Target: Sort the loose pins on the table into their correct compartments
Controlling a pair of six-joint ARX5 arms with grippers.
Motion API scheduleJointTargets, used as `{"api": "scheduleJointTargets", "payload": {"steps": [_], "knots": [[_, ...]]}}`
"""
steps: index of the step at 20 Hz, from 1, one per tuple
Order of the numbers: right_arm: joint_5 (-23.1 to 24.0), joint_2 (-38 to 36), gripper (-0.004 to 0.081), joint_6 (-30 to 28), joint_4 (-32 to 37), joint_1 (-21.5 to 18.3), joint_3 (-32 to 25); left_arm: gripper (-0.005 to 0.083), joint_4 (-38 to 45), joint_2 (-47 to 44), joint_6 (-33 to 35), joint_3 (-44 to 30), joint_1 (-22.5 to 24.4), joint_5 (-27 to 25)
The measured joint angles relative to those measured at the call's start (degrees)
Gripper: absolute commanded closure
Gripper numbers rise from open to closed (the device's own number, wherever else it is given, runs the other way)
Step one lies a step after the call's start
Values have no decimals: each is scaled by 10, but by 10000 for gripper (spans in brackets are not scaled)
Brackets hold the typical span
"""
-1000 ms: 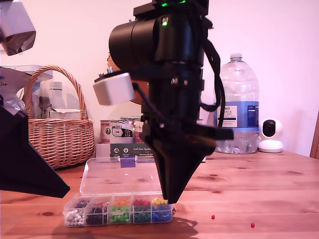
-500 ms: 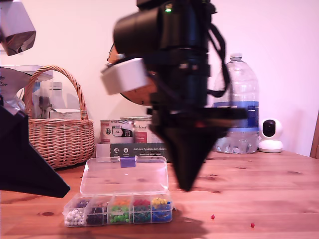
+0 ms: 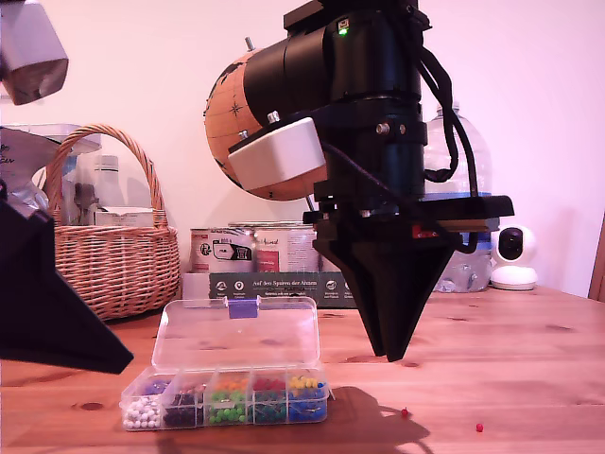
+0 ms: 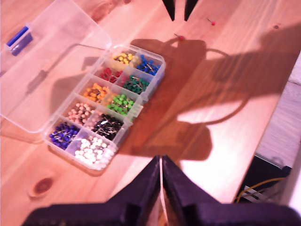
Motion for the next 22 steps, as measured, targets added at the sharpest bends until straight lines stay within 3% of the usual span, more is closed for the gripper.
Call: {"api": "scheduleJointTargets", "payload": {"steps": [10, 15, 22], "knots": [[-11, 0, 690, 1, 8, 0, -2, 797, 4, 0, -3, 0, 0, -9], [-10, -4, 690, 1, 33, 0, -52, 797, 4, 0, -3, 0, 0, -9], [0, -12, 689, -8, 71, -11, -55, 797, 8, 0, -4, 0, 0, -10]]}}
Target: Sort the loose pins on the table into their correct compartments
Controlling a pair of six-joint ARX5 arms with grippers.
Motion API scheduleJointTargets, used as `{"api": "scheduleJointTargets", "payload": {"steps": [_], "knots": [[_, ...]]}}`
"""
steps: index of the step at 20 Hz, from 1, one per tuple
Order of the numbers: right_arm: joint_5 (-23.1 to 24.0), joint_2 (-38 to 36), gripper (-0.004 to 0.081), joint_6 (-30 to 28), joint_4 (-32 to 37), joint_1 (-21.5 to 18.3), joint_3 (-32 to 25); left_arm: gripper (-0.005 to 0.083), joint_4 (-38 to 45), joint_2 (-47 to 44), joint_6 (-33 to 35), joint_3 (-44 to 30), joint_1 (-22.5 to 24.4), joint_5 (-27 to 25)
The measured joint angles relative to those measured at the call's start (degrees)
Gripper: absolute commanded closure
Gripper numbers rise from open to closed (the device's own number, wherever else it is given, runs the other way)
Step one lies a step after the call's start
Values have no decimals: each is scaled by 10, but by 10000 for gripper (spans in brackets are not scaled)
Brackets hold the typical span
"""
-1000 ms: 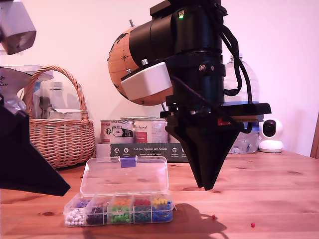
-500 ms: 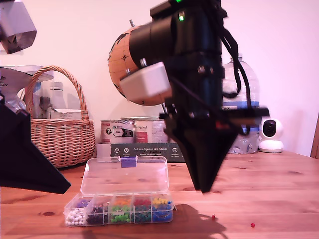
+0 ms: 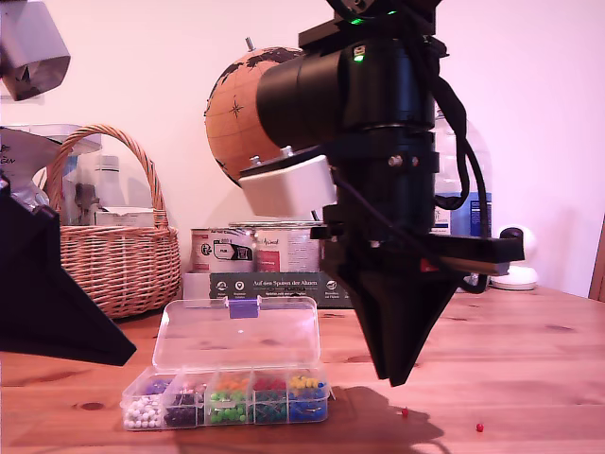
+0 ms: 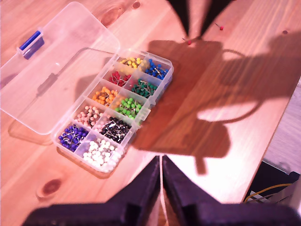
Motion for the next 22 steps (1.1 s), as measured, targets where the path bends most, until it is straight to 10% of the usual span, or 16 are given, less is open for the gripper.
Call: {"api": "scheduleJointTargets", "payload": {"steps": [22], "knots": [[-32, 0, 658, -6, -4, -15, -2, 797, 6, 0, 0, 0, 0, -14]]}}
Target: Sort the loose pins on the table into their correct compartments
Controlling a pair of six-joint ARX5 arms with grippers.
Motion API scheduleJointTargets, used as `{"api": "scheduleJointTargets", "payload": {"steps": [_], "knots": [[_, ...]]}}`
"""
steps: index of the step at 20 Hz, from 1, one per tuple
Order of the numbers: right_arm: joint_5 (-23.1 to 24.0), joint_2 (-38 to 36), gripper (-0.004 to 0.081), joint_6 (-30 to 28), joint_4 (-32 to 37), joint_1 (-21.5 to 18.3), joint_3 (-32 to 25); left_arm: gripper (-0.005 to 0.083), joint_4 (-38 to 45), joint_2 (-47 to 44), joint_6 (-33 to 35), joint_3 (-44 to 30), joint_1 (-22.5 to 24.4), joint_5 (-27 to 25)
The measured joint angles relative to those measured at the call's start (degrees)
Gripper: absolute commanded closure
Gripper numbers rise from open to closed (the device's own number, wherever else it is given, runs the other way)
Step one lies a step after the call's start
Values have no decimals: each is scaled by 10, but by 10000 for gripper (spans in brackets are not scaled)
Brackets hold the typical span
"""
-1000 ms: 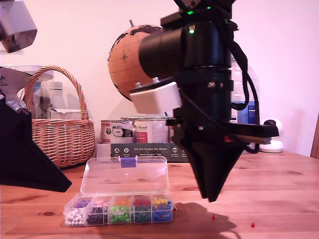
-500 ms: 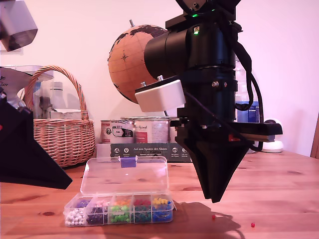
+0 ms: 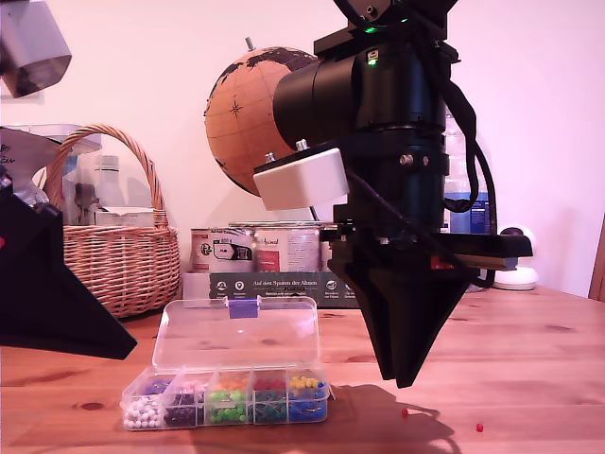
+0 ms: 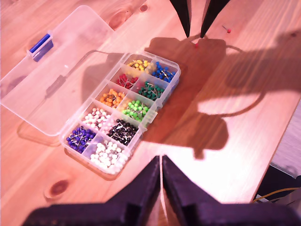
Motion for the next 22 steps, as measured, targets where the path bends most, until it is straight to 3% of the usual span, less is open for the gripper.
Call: {"api": "scheduleJointTargets", "payload": {"steps": [6, 22], "knots": [[5, 0, 658, -2, 10, 0, -28, 797, 0, 0, 0, 0, 0, 0], [7, 0, 658, -2, 39, 0, -28, 797, 10, 0, 0, 0, 0, -1]]}}
